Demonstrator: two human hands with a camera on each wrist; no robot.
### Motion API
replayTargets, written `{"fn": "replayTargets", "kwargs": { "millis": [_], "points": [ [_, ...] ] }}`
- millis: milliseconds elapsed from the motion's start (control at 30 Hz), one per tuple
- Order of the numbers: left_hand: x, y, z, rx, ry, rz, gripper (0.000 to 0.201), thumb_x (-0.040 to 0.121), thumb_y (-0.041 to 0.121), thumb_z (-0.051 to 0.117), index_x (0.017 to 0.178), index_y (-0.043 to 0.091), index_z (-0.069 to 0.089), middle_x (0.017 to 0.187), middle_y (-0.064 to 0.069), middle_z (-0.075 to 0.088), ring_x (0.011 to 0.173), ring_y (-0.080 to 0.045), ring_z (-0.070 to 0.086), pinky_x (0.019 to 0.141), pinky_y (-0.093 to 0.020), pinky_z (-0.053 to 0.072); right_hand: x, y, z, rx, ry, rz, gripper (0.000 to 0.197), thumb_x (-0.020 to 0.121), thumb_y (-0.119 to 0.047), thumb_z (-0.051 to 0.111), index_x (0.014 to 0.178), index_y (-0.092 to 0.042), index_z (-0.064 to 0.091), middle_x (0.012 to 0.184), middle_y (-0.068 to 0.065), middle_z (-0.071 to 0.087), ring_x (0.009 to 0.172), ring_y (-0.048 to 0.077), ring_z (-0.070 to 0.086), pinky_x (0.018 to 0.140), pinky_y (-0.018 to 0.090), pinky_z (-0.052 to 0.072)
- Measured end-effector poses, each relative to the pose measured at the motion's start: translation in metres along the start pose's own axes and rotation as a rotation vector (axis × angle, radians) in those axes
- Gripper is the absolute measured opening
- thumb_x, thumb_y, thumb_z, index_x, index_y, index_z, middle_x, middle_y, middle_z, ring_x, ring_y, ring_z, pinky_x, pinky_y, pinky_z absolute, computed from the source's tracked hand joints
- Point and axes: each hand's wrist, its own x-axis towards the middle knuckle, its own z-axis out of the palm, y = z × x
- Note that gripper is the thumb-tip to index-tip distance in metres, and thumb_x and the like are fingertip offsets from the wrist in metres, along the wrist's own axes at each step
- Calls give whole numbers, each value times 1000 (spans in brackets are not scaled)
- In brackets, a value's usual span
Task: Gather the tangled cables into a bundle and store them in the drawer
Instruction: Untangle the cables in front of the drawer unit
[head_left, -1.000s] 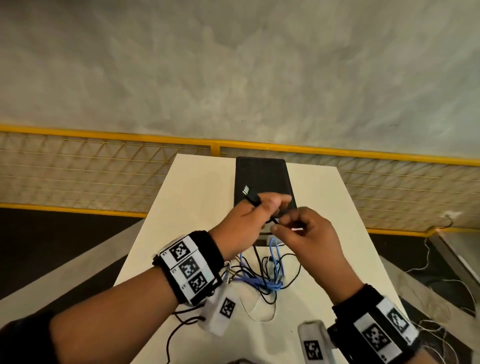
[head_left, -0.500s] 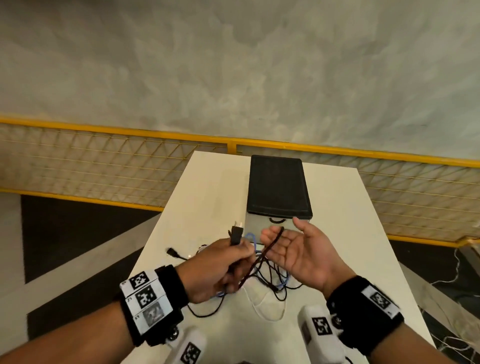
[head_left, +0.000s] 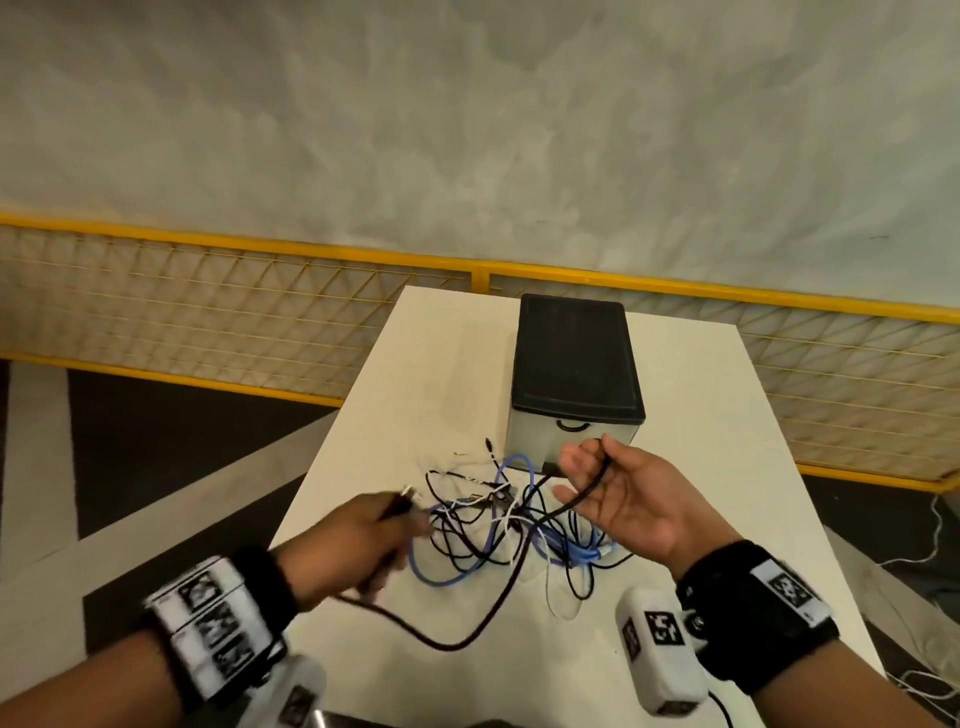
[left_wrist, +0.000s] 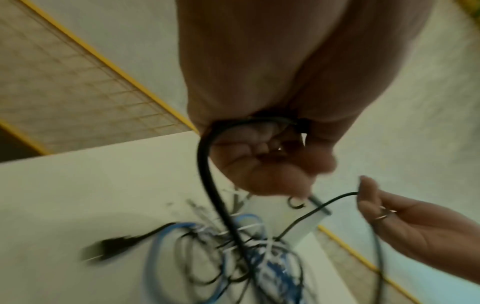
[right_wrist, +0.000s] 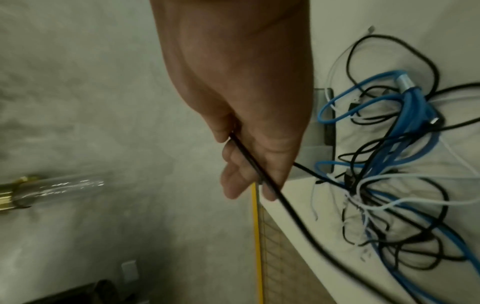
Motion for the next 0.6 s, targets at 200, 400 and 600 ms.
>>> {"fn": "replayTargets", "kwargs": {
  "millis": [200, 400, 600],
  "points": [
    [47, 84, 76, 23, -129, 392, 13, 92, 22, 66, 79, 22, 65, 66, 15, 61, 61, 5, 56, 63, -18, 48, -23, 17, 36, -105, -110, -37, 27, 98, -25, 50, 101, -5, 68, 109, 17, 73, 95, 29, 72, 79, 42, 61],
    [43, 81, 89, 318, -103, 646, 18, 88, 30, 65, 85, 13, 61, 77, 2, 62, 71, -9, 57, 65, -23, 46, -25, -1, 30, -99, -121, 109, 36, 95, -33, 51, 93, -2, 68, 118, 22, 69, 111, 36, 64, 105, 49, 41],
    [20, 47, 88, 937, -333, 615, 32, 95, 42, 53, 113, 16, 61, 112, -7, 67, 103, -22, 61, 78, -31, 44, 2, -7, 10, -44, 13, 271, 39, 96, -25, 47, 97, 9, 66, 87, 21, 73, 78, 34, 75, 68, 48, 61]
  ]
}}
